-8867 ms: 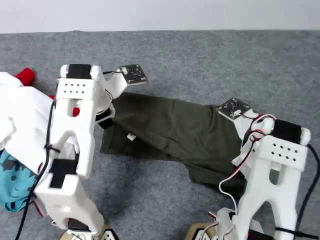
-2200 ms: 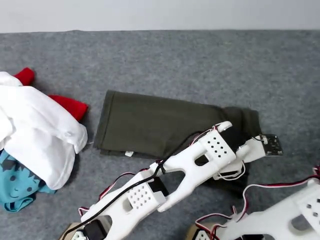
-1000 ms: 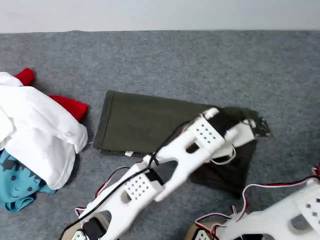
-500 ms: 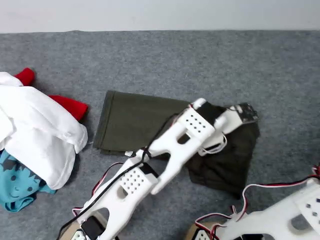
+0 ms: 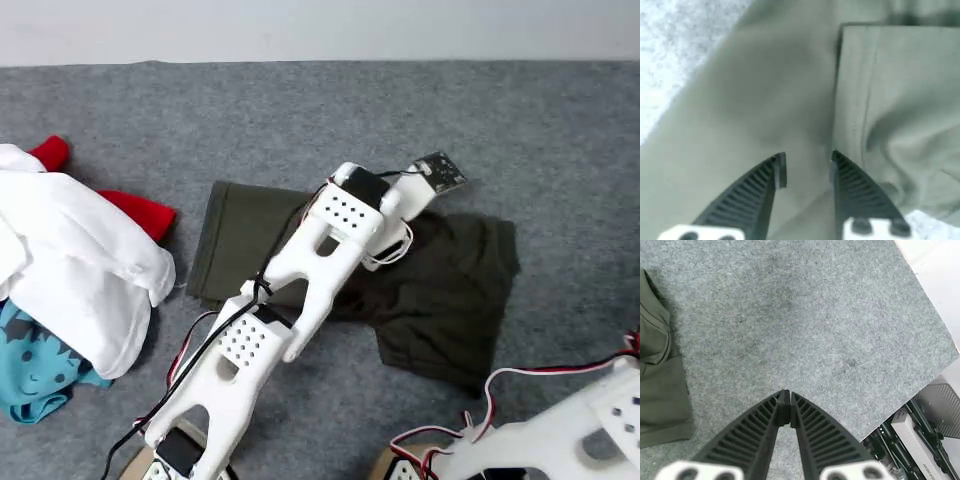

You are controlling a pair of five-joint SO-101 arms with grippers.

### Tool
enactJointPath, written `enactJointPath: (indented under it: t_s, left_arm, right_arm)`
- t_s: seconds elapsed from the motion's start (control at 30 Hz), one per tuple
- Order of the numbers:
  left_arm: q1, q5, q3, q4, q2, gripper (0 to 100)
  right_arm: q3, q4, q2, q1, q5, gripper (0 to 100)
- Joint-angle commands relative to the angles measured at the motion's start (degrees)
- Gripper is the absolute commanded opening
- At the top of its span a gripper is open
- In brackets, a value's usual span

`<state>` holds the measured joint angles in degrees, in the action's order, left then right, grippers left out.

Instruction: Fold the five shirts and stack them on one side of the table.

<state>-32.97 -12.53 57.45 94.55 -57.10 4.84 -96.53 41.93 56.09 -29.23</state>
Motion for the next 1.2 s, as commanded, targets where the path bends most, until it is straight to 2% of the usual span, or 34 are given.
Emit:
enactJointPath:
  t_s: [0.0, 0.17, 0.4, 0.63, 0.77, 0.87, 1.0, 1.17]
  left_arm:
    - [-0.9, -0.5, 6.1, 3.2, 2.5, 15]
    - [-1.0, -0.2, 13.7, 6.0, 2.5, 15]
    - [-2.5, -0.1, 11.2, 6.1, 6.9, 15]
    - [-7.5, 1.2, -6.9, 6.0, 15.6, 15]
    - [-7.4, 1.1, -16.8, 5.8, 17.5, 13]
    - [-5.4, 1.0, -21.1, 4.7, 17.3, 8]
    - [-3.3, 1.0, -26.4, 0.1, 17.4, 7]
    - [-4.7, 1.2, -28.6, -2.2, 17.9, 8]
  right_arm:
    - [-0.2, 0.6, 1.1, 0.4, -0.5, 1.2]
    - [-0.2, 0.6, 1.1, 0.6, -2.5, 1.2]
    - [-0.2, 0.6, 1.1, 0.5, -5.0, 1.2]
    - [-0.2, 0.6, 1.1, 0.4, -6.2, 1.2]
    - [-0.2, 0.6, 1.1, 0.4, -6.2, 1.2]
    - [-0.2, 0.6, 1.0, 0.4, -6.1, 1.2]
    - [-0.2, 0.6, 0.8, 0.4, -5.9, 1.2]
    - [-0.2, 0.6, 0.9, 0.4, -6.1, 1.2]
